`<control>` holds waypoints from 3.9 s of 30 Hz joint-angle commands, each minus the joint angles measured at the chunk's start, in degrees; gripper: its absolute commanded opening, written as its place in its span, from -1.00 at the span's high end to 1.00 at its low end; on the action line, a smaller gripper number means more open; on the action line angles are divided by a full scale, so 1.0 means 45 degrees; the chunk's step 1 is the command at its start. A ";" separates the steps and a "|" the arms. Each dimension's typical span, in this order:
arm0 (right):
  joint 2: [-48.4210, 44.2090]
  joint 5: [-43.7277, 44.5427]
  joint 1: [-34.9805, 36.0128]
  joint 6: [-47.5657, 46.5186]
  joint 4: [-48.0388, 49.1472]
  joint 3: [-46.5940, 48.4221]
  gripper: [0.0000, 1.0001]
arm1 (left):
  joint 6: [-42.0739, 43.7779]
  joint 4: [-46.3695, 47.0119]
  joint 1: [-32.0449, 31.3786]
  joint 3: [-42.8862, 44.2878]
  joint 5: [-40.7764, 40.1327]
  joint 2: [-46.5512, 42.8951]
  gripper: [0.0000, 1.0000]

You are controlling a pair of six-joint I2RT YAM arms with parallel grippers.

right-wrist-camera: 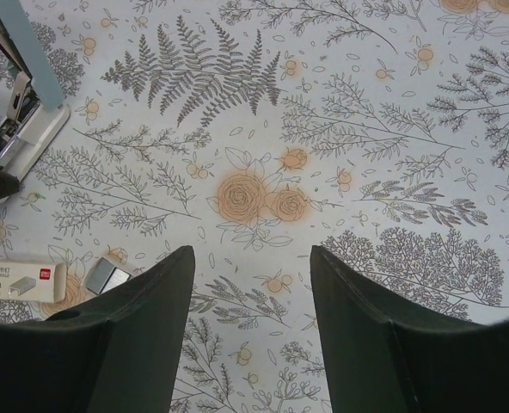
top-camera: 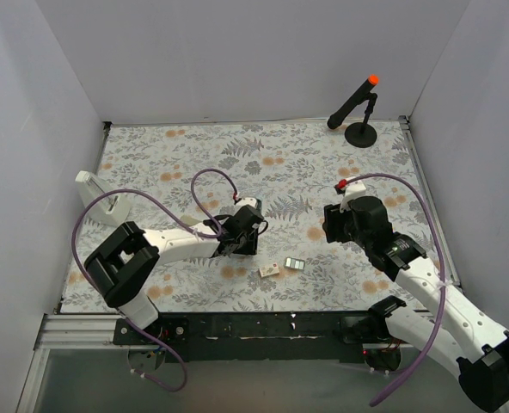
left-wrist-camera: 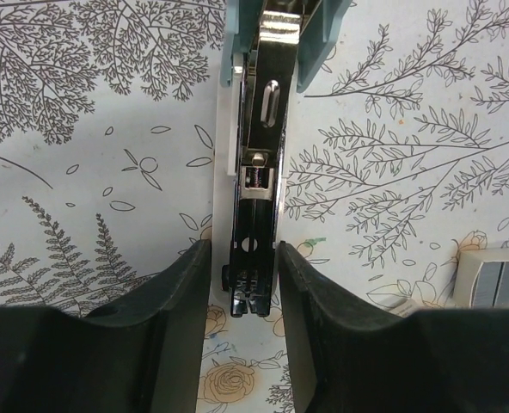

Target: Load the staples into the stapler

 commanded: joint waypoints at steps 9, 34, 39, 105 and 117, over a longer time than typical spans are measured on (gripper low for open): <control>0.0287 -0.0136 -0.0063 0.0543 0.0082 0.0368 -0.31 | -0.0880 -0.1768 -0.0369 0.0821 -0.0262 0.0799 0.10; 0.1167 0.0527 -0.0297 0.2066 -0.1773 0.0818 -0.29 | -0.2072 -0.5205 -0.1987 0.6346 -0.1474 0.1188 -0.51; 0.0718 0.1621 -0.0473 0.2612 -0.2144 0.0739 -0.24 | -0.2013 -0.5439 -0.2829 0.7441 -0.1026 0.2438 -0.33; -0.1783 0.2247 -0.0591 0.2906 -0.2594 -0.0238 -0.19 | -0.2462 -0.7256 -0.3963 0.8887 -0.2430 0.5390 0.87; -0.1783 0.2305 -0.0591 0.2653 -0.2438 -0.0179 -0.19 | -0.2501 -0.7354 -0.3944 0.9376 -0.2509 0.4238 1.00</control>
